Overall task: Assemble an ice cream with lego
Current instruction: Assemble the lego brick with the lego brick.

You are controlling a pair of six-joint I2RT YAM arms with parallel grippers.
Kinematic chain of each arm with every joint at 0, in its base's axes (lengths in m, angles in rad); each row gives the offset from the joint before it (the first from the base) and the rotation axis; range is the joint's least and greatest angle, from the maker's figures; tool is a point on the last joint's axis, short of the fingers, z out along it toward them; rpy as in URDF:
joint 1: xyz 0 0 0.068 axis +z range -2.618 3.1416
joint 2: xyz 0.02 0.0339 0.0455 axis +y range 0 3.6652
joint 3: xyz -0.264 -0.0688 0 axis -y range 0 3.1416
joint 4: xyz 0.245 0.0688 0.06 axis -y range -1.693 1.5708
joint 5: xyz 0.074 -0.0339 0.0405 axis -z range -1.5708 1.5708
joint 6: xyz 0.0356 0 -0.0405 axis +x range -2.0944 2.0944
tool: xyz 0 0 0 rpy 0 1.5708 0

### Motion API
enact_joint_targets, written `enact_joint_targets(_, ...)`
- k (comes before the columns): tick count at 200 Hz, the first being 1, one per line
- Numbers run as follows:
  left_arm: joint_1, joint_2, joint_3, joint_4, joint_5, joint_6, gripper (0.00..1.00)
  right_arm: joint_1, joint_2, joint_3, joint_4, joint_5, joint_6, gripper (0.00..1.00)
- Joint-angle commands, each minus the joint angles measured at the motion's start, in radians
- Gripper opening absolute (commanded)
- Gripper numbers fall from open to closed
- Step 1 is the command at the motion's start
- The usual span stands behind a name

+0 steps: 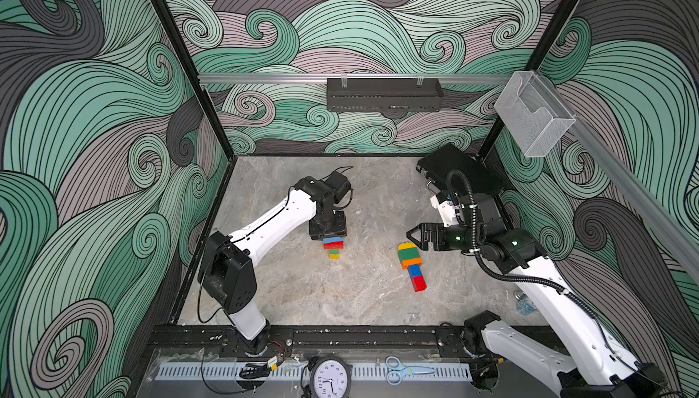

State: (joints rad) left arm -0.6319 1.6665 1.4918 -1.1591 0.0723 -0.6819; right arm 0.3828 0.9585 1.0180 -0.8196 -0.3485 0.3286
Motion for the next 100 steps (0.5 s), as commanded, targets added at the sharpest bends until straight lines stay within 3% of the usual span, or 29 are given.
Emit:
enact_joint_targets(1, -0.012, 0.01, 0.021, -0.028, 0.008, 0.045, 0.47, -0.003, -0.011, -0.016, 0.005, -0.015, 0.012, 1.0)
enact_joint_targets(100, -0.02, 0.022, -0.01, -0.007, 0.025, 0.102, 0.46, -0.004, 0.005, -0.038, 0.039, -0.08, 0.049, 1.0)
